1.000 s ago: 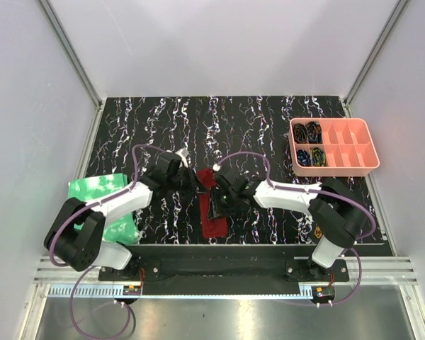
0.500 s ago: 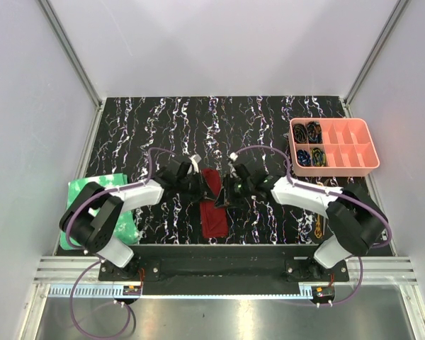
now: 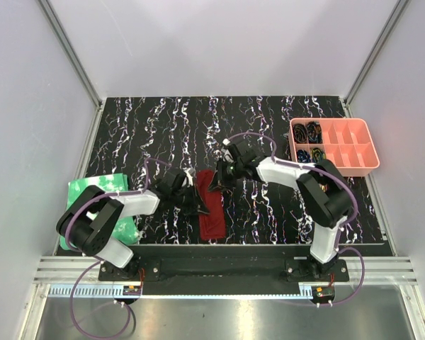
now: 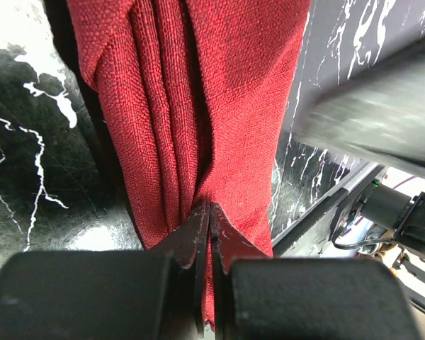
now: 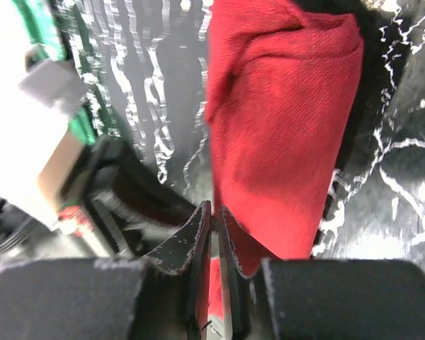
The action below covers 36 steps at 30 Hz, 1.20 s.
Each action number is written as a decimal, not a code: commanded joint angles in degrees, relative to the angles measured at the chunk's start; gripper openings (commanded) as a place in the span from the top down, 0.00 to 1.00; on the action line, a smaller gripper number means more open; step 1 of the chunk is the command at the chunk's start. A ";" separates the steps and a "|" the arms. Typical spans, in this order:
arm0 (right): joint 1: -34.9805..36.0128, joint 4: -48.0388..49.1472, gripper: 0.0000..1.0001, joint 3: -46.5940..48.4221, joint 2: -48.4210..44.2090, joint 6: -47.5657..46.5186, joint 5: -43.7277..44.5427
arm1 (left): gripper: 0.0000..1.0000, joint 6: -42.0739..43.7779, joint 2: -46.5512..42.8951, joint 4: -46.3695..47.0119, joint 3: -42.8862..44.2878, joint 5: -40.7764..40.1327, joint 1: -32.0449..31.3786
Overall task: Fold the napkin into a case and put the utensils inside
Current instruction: Smooth out the smaller rectangle-folded napkin at the center of the board.
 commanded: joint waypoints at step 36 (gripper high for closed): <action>-2.27 10.33 0.84 10.82 14.77 5.37 -8.24 | 0.58 6.21 -11.03 -11.97 1.55 -13.47 0.51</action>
